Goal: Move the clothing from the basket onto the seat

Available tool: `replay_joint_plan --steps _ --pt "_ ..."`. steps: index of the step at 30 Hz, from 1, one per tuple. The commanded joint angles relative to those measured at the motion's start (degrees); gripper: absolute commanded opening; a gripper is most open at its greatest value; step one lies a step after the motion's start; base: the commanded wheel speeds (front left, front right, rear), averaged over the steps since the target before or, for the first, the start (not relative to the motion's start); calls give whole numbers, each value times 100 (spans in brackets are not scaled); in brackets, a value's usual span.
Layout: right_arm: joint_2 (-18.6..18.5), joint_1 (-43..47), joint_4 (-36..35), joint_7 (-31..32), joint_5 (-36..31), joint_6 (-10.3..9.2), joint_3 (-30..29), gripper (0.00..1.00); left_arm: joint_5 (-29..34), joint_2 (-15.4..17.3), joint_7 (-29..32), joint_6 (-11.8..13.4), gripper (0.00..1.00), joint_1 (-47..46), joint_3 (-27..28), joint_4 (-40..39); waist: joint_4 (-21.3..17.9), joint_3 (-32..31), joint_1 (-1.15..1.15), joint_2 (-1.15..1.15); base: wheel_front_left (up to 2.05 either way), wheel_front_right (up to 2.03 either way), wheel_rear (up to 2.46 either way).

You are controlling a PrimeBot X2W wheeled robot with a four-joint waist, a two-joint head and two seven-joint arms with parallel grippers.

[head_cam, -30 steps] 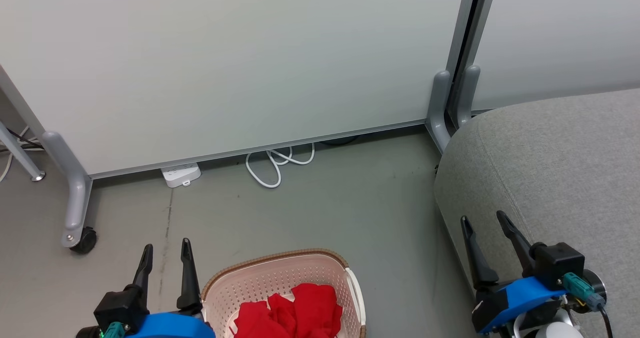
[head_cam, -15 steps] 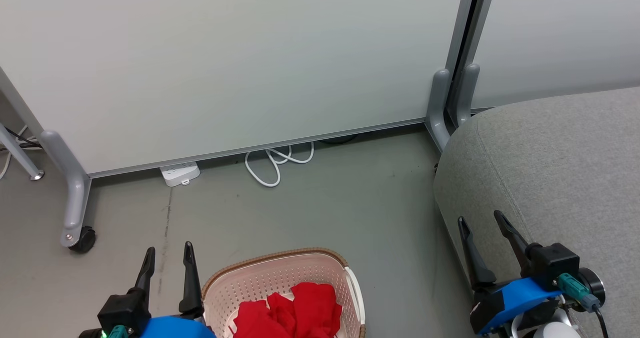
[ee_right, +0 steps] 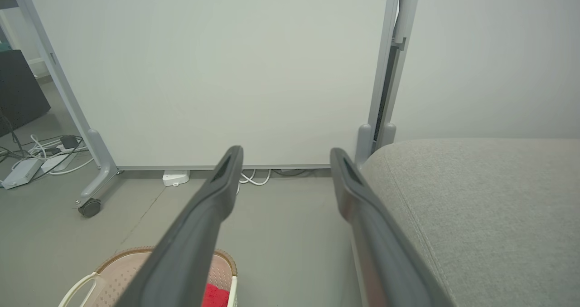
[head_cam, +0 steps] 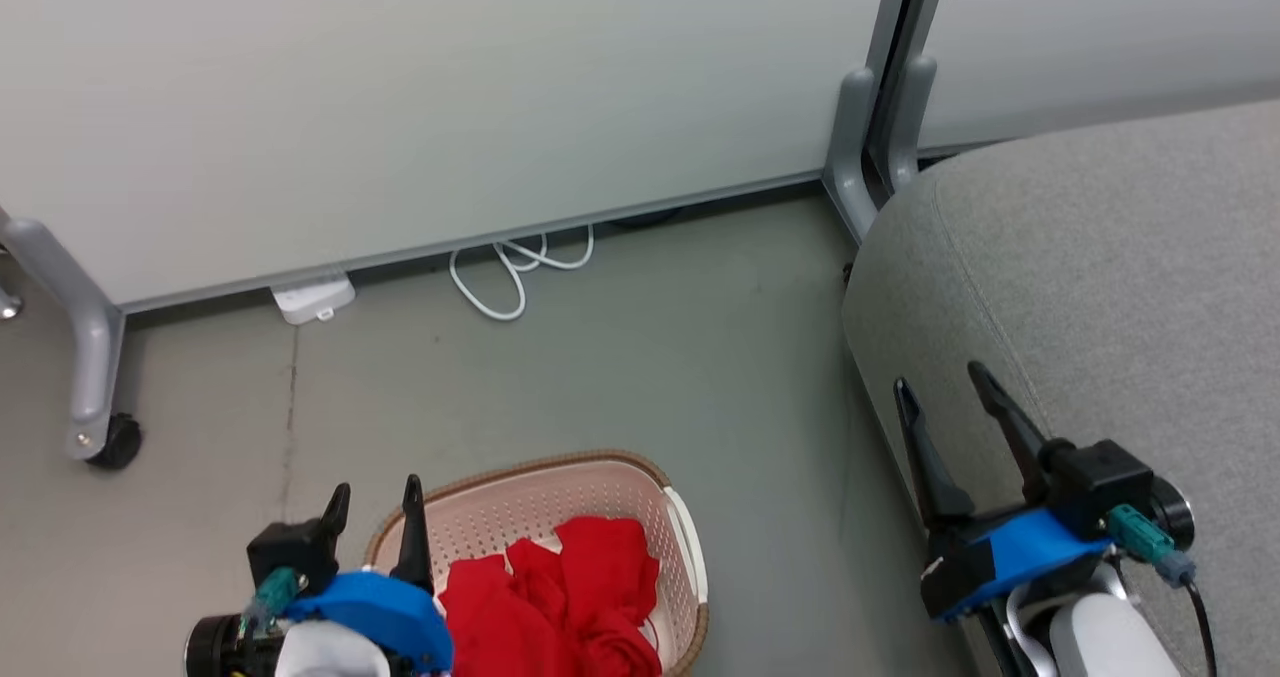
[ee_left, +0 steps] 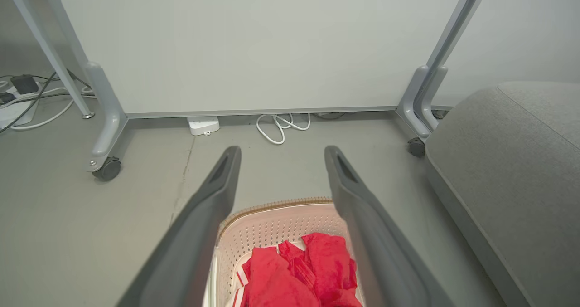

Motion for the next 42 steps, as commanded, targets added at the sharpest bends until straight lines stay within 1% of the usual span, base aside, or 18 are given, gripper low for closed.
replay_joint_plan --steps 1,8,11,14,15,19,20,21,26,29,32,35,36,37,38,42 --pt "-21 -230 -111 -27 -14 3 56 100 -53 13 183 -35 100 -346 -27 192 -175 575 0 0 0 0 0" --pt "-21 -899 -356 -152 149 3 292 100 -205 51 869 -111 100 -1445 -49 1117 -518 1904 0 0 0 0 0" --pt "-17 -1168 -426 -246 219 3 396 100 -194 169 1153 -106 100 -1870 -64 1505 -693 2444 0 0 0 0 0" --pt "-16 -1378 -518 -353 345 3 496 100 -200 290 1405 -39 100 -2278 -32 1873 -892 2990 0 0 0 0 0" --pt "-17 -1432 -543 -381 379 2 506 100 -233 316 1478 -55 100 -2401 -21 1995 -940 3132 0 0 0 0 0" --pt "-13 -1593 -670 -486 570 3 588 100 -192 490 1694 18 100 -2883 -21 2349 -1124 3729 0 0 0 0 0" --pt "-13 -1593 -670 -486 570 3 588 100 -192 490 1694 18 100 -2883 -21 2349 -1124 3729 0 0 0 0 0" --pt "-13 -1640 -692 -514 646 3 646 100 -151 573 1738 60 100 -3050 -46 2496 -1197 3947 0 0 0 0 0" --pt "-14 -1738 -738 -549 770 3 775 100 -88 713 1844 174 100 -3296 -90 2769 -1322 4260 0 0 0 0 0" --pt "-14 -1800 -831 -557 939 3 910 100 -23 884 1973 381 100 -3468 -96 3031 -1441 4460 0 0 0 0 0" --pt "-14 -1825 -901 -558 1047 2 1014 100 36 940 2052 616 100 -3553 -108 3192 -1513 4561 0 0 0 0 0" --pt "-15 -1835 -968 -558 1112 2 1084 100 93 988 2146 723 100 -3643 -172 3303 -1567 4636 0 0 0 0 0" --pt "-14 -1839 -980 -559 1119 2 1100 100 101 998 2180 708 48 -3667 -194 3338 -1579 4652 0 0 0 0 0" --pt "-14 -1845 -990 -559 1126 3 1107 100 92 1005 2182 702 18 -3691 -204 3353 -1587 4667 0 0 0 0 0" --pt "-14 -1854 -992 -559 1143 3 1102 100 69 994 2222 676 0 -3700 -212 3392 -1594 4680 0 0 0 0 0" --pt "-14 -1856 -975 -559 1186 2 1028 100 9 957 2272 627 0 -3760 -237 3469 -1603 4700 0 0 0 0 0"
